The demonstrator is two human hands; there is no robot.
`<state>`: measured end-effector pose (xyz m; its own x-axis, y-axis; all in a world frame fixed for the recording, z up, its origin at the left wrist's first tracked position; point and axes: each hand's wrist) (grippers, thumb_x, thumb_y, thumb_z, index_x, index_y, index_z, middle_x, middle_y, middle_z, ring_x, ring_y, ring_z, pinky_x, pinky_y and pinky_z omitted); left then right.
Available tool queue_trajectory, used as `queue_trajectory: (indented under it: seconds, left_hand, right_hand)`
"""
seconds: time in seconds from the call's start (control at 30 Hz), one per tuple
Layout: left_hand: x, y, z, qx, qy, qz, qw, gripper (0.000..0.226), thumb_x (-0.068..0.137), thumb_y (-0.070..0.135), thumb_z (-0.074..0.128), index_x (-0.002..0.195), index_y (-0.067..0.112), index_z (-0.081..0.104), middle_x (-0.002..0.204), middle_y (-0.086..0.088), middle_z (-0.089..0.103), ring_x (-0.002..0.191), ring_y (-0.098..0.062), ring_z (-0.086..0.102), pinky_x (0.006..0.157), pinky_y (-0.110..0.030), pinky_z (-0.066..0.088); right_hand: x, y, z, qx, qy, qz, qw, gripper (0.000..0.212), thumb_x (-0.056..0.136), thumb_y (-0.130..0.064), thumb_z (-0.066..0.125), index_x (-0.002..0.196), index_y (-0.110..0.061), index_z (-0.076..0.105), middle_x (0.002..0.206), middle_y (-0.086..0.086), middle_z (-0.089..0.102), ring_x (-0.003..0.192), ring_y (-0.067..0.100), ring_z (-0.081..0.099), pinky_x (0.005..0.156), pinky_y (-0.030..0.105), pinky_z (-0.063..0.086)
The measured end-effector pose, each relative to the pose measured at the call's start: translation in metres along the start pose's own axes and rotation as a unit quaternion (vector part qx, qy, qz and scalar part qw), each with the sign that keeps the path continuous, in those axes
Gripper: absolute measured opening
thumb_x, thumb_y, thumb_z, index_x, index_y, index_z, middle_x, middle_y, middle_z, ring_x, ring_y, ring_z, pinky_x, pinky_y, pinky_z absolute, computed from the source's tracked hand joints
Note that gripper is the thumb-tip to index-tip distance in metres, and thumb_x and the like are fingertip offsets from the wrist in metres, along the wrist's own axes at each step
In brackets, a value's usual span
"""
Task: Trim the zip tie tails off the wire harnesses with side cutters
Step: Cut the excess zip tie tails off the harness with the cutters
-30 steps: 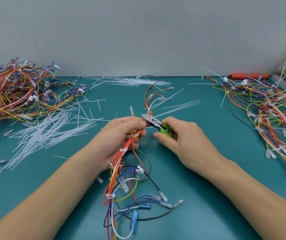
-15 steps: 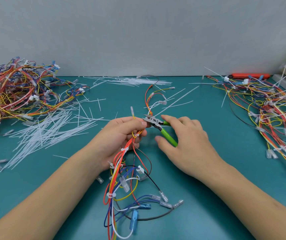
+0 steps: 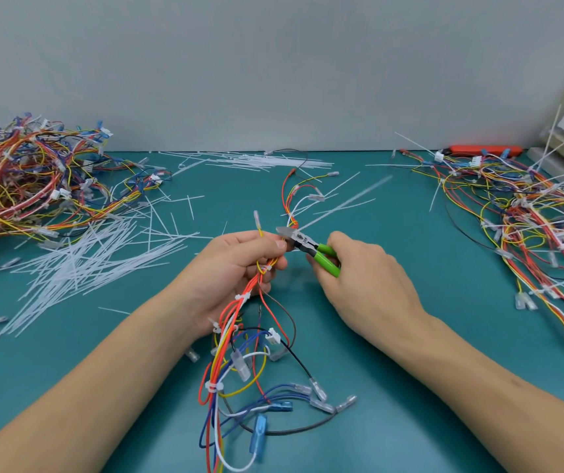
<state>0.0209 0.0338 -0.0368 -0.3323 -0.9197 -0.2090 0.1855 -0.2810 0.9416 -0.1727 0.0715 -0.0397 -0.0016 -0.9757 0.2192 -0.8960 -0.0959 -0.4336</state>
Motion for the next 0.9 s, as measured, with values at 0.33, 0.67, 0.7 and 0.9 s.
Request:
queue_trajectory:
  seconds: [0.33, 0.67, 0.7, 0.9]
  left_hand:
    - [-0.0033, 0.0030, 0.0030, 0.007, 0.006, 0.003, 1.000, 0.010, 0.093, 0.010, 0.066, 0.087, 0.011, 0.074, 0.069, -0.007, 0.065, 0.050, -0.011, 0.049, 0.046, -0.019, 0.041]
    - [-0.0028, 0.0032, 0.0034, 0.003, 0.000, 0.008, 1.000, 0.018, 0.089, 0.011, 0.068, 0.076, 0.016, 0.079, 0.069, -0.007, 0.065, 0.050, -0.012, 0.047, 0.047, -0.019, 0.039]
    - [-0.0032, 0.0034, 0.0038, 0.000, 0.000, 0.008, 1.000, 0.015, 0.088, 0.011, 0.069, 0.077, 0.016, 0.079, 0.069, -0.007, 0.065, 0.050, -0.012, 0.047, 0.047, -0.019, 0.039]
    - [-0.0046, 0.0034, 0.0035, 0.012, -0.012, 0.008, 1.000, 0.015, 0.076, 0.019, 0.075, 0.089, 0.013, 0.079, 0.070, -0.007, 0.065, 0.051, -0.011, 0.048, 0.047, -0.019, 0.041]
  right_hand:
    - [-0.0001, 0.0044, 0.0031, 0.032, 0.020, -0.013, 0.999, 0.024, 0.095, -0.052, 0.056, 0.113, -0.036, 0.057, 0.101, -0.014, 0.054, 0.105, 0.016, 0.049, 0.086, 0.038, 0.031]
    - [0.0008, 0.0051, 0.0040, 0.035, 0.028, -0.020, 0.999, 0.019, 0.096, -0.051, 0.056, 0.105, -0.035, 0.057, 0.093, -0.014, 0.053, 0.097, 0.016, 0.048, 0.084, 0.037, 0.032]
    - [0.0006, 0.0049, 0.0039, 0.036, 0.029, -0.017, 0.999, 0.017, 0.096, -0.050, 0.057, 0.098, -0.034, 0.056, 0.088, -0.013, 0.053, 0.092, 0.017, 0.049, 0.080, 0.037, 0.035]
    - [0.0005, 0.0051, 0.0015, 0.020, 0.039, 0.015, 0.999, 0.037, 0.093, -0.046, 0.057, 0.076, -0.017, 0.040, 0.060, 0.002, 0.051, 0.062, 0.032, 0.050, 0.054, 0.035, 0.042]
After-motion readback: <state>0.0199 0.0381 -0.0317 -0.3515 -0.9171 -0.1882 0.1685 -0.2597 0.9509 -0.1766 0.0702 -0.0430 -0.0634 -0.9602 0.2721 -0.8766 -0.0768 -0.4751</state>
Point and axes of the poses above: each hand's wrist, its own x-axis towards the middle knuckle, its own z-axis out of the palm, y = z × x
